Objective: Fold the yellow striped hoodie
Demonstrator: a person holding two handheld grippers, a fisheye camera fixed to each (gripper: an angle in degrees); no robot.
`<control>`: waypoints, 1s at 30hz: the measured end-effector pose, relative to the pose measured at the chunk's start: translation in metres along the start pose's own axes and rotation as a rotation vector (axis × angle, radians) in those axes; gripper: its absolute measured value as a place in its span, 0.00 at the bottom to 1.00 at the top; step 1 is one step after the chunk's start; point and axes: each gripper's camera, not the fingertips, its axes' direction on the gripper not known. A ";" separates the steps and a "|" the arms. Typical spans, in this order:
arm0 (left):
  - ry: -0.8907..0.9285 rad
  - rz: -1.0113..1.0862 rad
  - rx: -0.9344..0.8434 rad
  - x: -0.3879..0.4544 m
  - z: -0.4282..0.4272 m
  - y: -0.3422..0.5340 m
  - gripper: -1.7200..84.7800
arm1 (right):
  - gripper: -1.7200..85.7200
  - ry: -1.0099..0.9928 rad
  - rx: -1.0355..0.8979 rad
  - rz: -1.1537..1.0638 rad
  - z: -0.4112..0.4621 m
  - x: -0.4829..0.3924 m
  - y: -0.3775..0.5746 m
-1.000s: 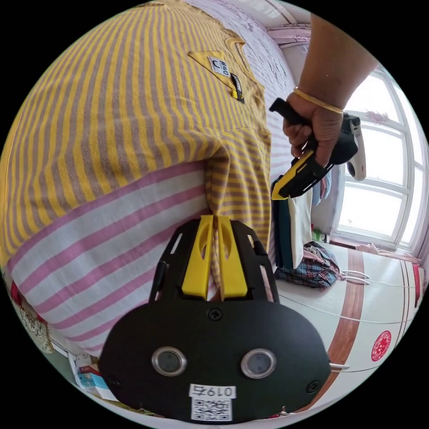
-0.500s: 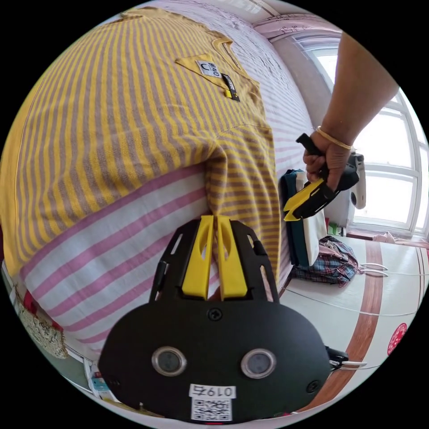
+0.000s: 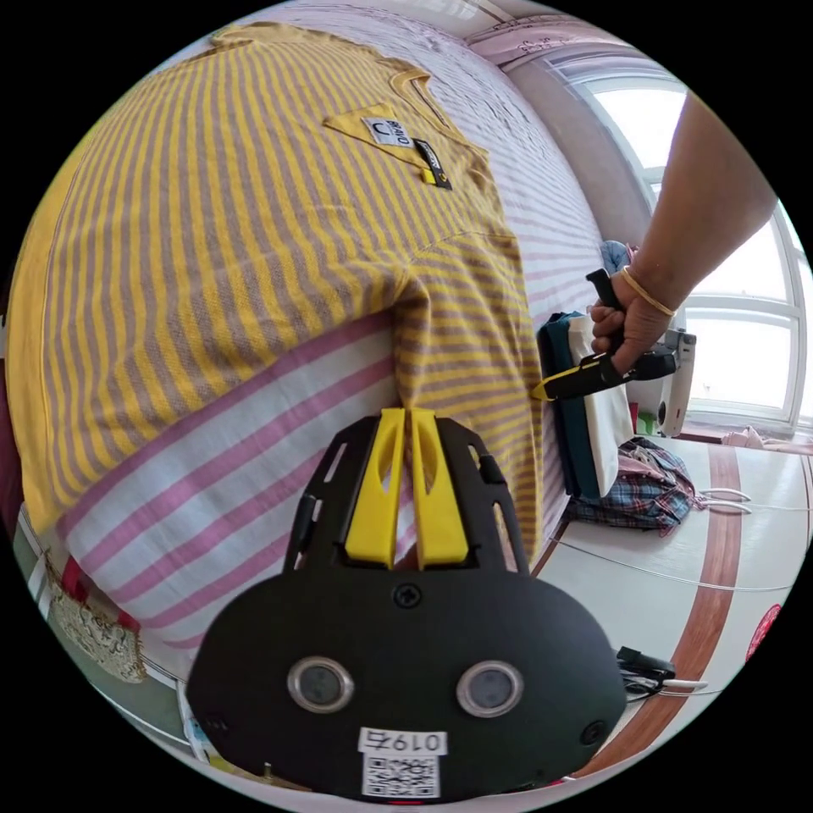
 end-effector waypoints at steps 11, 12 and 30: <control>0.063 -0.094 -0.009 -0.030 0.008 0.011 0.10 | 0.12 0.141 -0.040 0.002 -0.030 -0.012 -0.009; 0.099 -0.082 -0.017 -0.033 0.007 0.012 0.12 | 0.14 0.153 -0.040 0.019 -0.036 -0.009 -0.007; 0.078 0.055 0.085 -0.024 0.010 -0.040 0.10 | 0.05 0.157 -0.142 -0.039 -0.012 0.052 0.096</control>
